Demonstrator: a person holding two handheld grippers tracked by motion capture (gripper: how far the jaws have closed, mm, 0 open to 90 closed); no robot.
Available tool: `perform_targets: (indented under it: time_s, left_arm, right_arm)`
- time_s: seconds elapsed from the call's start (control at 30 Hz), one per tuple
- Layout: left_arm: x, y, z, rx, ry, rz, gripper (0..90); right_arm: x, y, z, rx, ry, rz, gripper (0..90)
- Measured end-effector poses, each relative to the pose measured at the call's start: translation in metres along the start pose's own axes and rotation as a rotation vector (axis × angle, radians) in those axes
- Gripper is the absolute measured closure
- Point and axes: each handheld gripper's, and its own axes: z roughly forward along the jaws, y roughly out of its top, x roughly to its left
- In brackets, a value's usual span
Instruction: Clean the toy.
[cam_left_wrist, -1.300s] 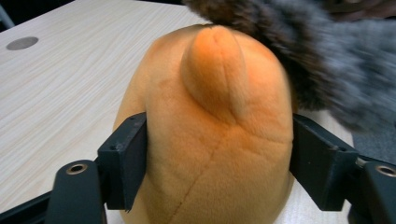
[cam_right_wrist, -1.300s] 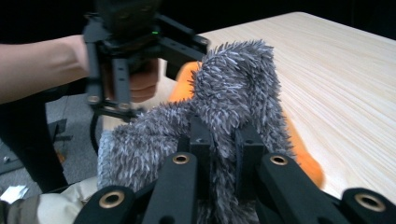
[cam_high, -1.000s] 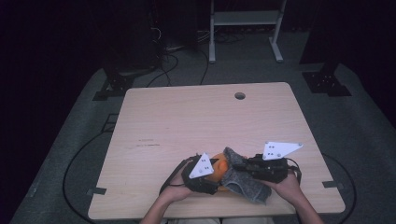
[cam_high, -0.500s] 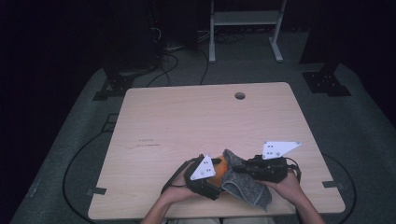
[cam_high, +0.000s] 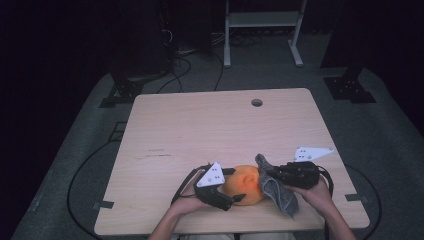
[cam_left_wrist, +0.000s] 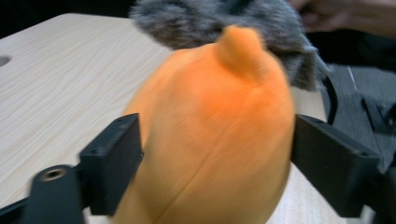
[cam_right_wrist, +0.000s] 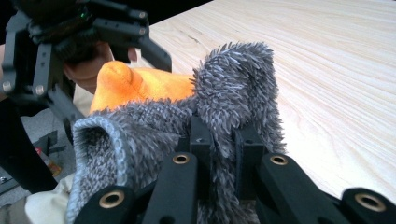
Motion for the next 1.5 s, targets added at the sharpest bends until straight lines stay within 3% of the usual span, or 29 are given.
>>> perform_targets:
  time_s: [0.1,0.17,0.27,0.37,0.47,0.5,0.6,0.67,0.77,0.9,1.0,1.07,1.17,1.3,1.4,1.5]
  left_arm:
    - [0.0,-0.005,0.005,0.036,0.006,0.016,13.3]
    - [-0.002,-0.006,0.007,0.04,0.022,0.05,21.4]
    - [-0.001,-0.005,0.006,0.03,0.025,0.038,30.4]
    - [-0.002,-0.005,0.006,0.03,0.028,0.035,32.1]
    - [-0.001,-0.005,0.005,0.027,0.032,0.03,32.8]
    - [-0.001,-0.005,0.005,0.025,0.034,0.022,33.0]
    - [0.0,-0.005,0.007,0.019,0.036,0.002,32.7]
    - [0.0,-0.005,0.007,0.024,0.038,0.005,32.4]
    - [0.0,-0.005,0.006,0.027,0.04,0.003,32.5]
    - [0.0,-0.006,0.007,0.024,0.037,0.007,31.2]
    - [0.002,-0.007,0.008,0.014,0.035,-0.013,27.9]
    - [0.002,-0.007,0.008,0.012,0.036,-0.018,27.0]
    - [0.002,-0.007,0.009,0.015,0.039,-0.02,27.0]
    - [0.001,-0.006,0.011,0.017,0.047,-0.017,27.4]
    - [0.002,-0.006,0.01,0.02,0.043,-0.017,27.2]
    - [0.003,-0.005,0.007,0.014,0.027,-0.005,19.9]
  right_arm:
    - [-0.003,-0.001,0.0,-0.008,0.004,0.016,80.5]
    - [-0.004,-0.002,0.001,-0.003,-0.003,0.019,80.4]
    - [-0.008,-0.006,-0.002,-0.003,-0.012,0.038,80.3]
    - [-0.013,-0.009,-0.005,0.019,-0.043,0.059,80.4]
    - [-0.009,-0.004,-0.009,-0.003,-0.032,0.046,80.4]
    - [-0.005,-0.001,-0.011,-0.025,-0.008,0.029,80.4]
    - [0.011,0.01,-0.011,-0.082,0.075,-0.023,80.4]
    - [0.02,0.016,-0.006,-0.083,0.095,-0.06,80.4]
    - [0.023,0.017,0.0,-0.068,0.085,-0.068,80.4]
    - [0.009,0.006,-0.002,-0.05,0.043,-0.021,80.4]
    - [-0.003,-0.004,-0.004,-0.009,-0.016,0.011,80.4]
    - [-0.007,-0.006,-0.005,0.0,-0.022,0.028,80.4]
    - [-0.001,-0.001,-0.008,-0.01,-0.026,0.003,80.4]
    - [0.016,0.012,-0.007,-0.087,0.043,-0.048,80.4]
    - [0.025,0.017,-0.002,-0.077,0.041,-0.092,80.4]
    - [0.021,0.014,0.001,-0.063,0.035,-0.071,80.4]
